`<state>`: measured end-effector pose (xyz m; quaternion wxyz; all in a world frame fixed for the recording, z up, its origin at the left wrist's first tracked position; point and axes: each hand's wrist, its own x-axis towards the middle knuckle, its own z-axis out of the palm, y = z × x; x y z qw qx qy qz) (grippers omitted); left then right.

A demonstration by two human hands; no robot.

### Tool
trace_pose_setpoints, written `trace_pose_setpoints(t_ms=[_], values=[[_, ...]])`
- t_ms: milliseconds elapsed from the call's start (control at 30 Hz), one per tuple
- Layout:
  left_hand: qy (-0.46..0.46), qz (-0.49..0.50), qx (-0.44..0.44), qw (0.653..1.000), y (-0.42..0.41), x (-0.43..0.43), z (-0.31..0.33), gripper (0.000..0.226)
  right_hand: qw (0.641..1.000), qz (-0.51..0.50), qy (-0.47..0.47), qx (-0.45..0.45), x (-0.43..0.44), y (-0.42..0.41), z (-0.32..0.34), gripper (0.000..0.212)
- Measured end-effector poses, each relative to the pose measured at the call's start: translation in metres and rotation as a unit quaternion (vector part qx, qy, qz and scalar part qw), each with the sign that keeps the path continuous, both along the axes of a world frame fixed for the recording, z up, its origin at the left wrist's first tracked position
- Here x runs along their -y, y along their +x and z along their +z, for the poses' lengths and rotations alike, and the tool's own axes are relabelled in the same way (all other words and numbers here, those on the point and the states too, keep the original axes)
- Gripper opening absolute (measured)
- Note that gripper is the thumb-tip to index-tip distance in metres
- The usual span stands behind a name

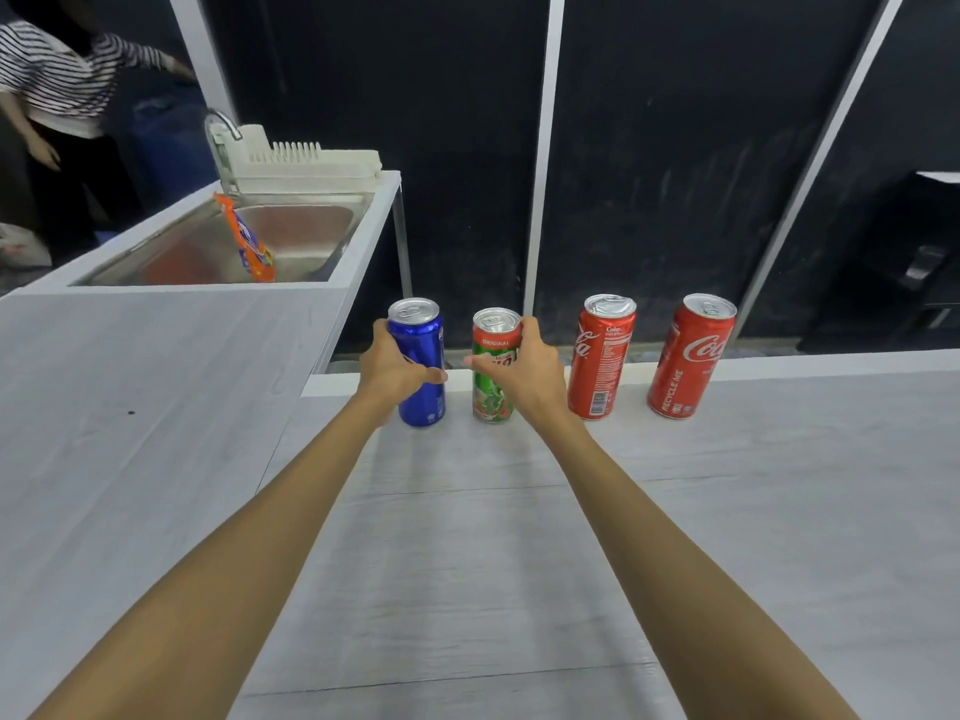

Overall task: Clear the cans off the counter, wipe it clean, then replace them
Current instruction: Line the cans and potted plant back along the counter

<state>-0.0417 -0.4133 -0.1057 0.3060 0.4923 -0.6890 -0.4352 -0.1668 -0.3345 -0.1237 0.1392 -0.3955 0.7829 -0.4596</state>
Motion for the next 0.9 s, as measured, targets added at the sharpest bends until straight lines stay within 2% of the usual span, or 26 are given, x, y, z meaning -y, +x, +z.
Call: trace_pose_setpoints(t_ms=[233, 467, 567, 733, 800, 900], values=[[0.028, -0.016, -0.003, 0.999, 0.002, 0.006, 0.002, 0.078, 0.999, 0.032, 0.025, 0.018, 0.002, -0.007, -0.001, 0.075], [0.03, -0.012, -0.008, 0.999, 0.004, 0.005, -0.002, 0.079, 0.998, 0.039, -0.001, 0.048, 0.003, -0.008, -0.005, 0.076], [0.049, -0.003, -0.002, 0.999, 0.007, 0.0, -0.006, 0.08, 0.995, 0.043, -0.003, 0.087, 0.0, -0.007, -0.006, 0.084], [0.08, -0.034, 0.042, 0.995, 0.027, -0.028, -0.01, 0.079, 0.984, 0.062, 0.104, 0.127, -0.024, 0.0, -0.005, 0.108], [0.096, -0.048, 0.066, 0.992, 0.039, -0.045, -0.005, 0.075, 0.978, 0.068, 0.151, 0.125, -0.038, 0.008, 0.0, 0.105], [0.109, -0.073, 0.106, 0.986, 0.061, -0.074, 0.014, 0.072, 0.968, 0.077, 0.211, 0.109, -0.061, 0.023, 0.011, 0.088]])
